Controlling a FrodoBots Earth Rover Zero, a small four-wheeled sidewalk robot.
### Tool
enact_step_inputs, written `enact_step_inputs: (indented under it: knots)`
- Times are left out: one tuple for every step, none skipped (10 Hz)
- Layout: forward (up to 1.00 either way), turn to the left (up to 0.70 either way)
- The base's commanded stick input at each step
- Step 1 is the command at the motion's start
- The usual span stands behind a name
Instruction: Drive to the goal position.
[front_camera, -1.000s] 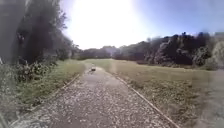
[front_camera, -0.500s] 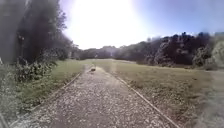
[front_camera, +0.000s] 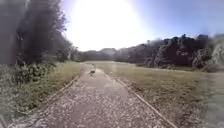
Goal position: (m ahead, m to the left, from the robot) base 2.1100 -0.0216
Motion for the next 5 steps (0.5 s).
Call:
enact_step_inputs:
  knots:
    - [0.7,0.0]
    - [0.7,0.0]
    - [0.7,0.0]
    - [0.7,0.0]
    - [0.7,0.05]
